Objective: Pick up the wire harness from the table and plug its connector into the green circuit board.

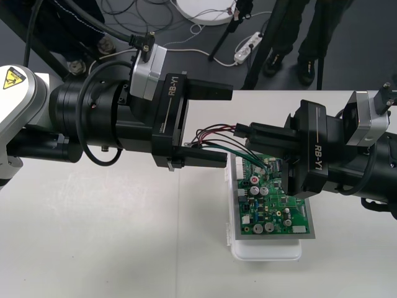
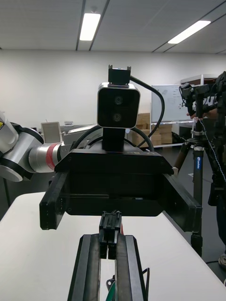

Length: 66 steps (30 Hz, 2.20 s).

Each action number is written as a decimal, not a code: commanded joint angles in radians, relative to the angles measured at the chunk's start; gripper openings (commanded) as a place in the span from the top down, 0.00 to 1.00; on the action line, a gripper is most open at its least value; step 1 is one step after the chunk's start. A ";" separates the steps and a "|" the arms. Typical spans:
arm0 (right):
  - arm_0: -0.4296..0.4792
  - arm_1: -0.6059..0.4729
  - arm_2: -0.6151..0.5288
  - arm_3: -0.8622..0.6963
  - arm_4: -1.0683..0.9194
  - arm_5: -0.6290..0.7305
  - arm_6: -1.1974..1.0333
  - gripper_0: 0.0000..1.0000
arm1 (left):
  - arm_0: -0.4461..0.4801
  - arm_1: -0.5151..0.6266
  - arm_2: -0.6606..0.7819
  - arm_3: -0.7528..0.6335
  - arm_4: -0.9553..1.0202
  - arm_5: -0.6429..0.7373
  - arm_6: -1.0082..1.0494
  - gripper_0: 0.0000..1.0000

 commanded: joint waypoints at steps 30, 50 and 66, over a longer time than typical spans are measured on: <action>-0.010 0.010 0.012 -0.011 -0.017 0.010 0.054 1.00 | -0.025 -0.022 -0.016 -0.037 0.019 0.043 0.032 1.00; -0.011 -0.020 0.010 -0.002 -0.045 0.028 0.053 0.00 | -0.024 -0.014 -0.015 -0.035 0.022 0.054 0.018 1.00; -0.002 -0.149 -0.019 0.045 -0.063 -0.047 0.039 0.00 | 0.055 0.030 0.001 -0.032 0.029 0.092 -0.019 1.00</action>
